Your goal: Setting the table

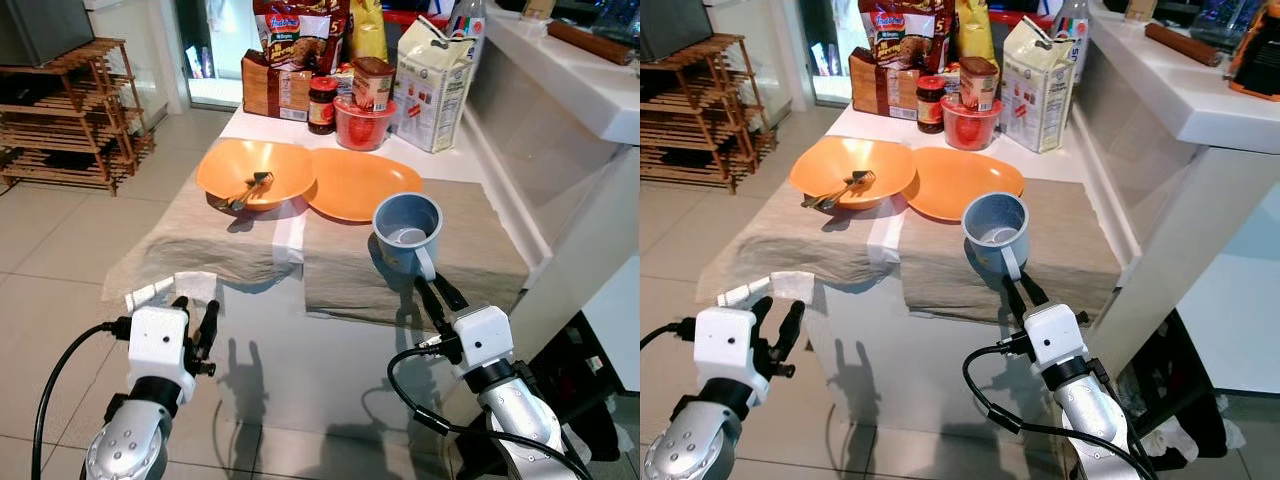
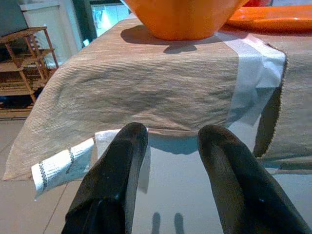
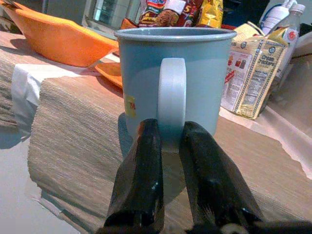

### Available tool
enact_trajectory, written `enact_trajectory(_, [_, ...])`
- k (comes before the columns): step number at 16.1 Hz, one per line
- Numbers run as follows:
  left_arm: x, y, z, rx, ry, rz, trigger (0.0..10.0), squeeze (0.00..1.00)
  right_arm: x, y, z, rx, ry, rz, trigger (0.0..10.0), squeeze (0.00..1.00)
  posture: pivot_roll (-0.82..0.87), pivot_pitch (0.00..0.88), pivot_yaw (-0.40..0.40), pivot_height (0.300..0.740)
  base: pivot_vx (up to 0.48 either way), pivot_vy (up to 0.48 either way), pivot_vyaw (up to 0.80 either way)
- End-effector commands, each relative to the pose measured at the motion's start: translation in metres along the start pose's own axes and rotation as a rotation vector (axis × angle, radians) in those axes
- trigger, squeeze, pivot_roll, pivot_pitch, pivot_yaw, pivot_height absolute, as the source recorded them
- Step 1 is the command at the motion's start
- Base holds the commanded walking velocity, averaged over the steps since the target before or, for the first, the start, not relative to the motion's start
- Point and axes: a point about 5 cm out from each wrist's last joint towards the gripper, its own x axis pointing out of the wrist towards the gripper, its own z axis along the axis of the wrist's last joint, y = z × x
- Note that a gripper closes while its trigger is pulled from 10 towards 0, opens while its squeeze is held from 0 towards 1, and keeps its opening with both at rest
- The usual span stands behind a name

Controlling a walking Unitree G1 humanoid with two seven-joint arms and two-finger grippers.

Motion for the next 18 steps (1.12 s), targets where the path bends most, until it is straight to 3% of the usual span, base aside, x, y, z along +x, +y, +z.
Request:
enact_trajectory(1, [-0.004,0.000,0.000,0.015,-0.011,-0.006,10.0,0.00,-0.004,-0.001,0.001,0.023,0.003,-0.024,0.0,0.00,0.06,0.000,-0.040,0.740,0.000,0.000,0.00])
enact_trajectory(5, [-0.007,0.002,-0.009,-0.015,0.000,0.045,10.0,0.00,-0.011,0.018,-0.023,0.130,0.095,-0.021,0.0,0.00,0.06,0.000,-0.050,0.740,0.000,0.000,0.00])
enact_trajectory(11, [-0.004,0.003,-0.011,-0.030,-0.030,0.044,10.0,0.00,-0.005,0.041,-0.034,0.145,0.120,0.014,0.0,0.00,0.08,0.000,-0.058,0.740,0.000,0.000,0.00])
enact_trajectory(12, [-0.003,0.003,-0.011,-0.024,-0.032,0.040,10.0,0.00,-0.003,0.038,-0.032,0.144,0.112,0.012,0.0,0.00,0.08,0.000,-0.057,0.740,0.000,0.000,0.00])
enact_trajectory(15, [0.002,0.007,-0.007,-0.048,-0.065,0.054,10.0,0.00,0.015,0.006,-0.018,0.133,0.062,-0.003,0.0,0.00,0.08,0.000,-0.061,0.740,0.000,0.000,0.00])
enact_trajectory(18, [0.004,0.005,0.002,-0.042,-0.086,0.056,10.0,0.00,0.025,-0.005,-0.016,0.127,0.067,0.002,0.0,0.00,0.08,0.000,-0.062,0.740,-0.184,0.000,0.00])
